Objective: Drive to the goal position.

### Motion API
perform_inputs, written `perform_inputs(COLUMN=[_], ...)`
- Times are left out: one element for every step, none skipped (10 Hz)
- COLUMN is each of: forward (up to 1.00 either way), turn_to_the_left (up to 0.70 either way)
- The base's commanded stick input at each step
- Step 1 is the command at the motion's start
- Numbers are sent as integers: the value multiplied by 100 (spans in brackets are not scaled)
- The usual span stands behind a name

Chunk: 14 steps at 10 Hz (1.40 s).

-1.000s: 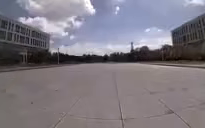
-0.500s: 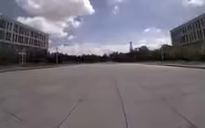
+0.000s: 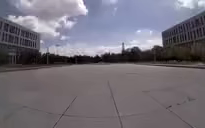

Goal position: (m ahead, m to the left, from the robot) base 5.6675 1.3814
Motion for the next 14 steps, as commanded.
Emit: perform_inputs(forward=[70,70,70,70,70,70,70,70,70,70,70,70,70,70], turn_to_the_left=[0,0,0,0,0,0,0,0,0,0,0,0,0,0])
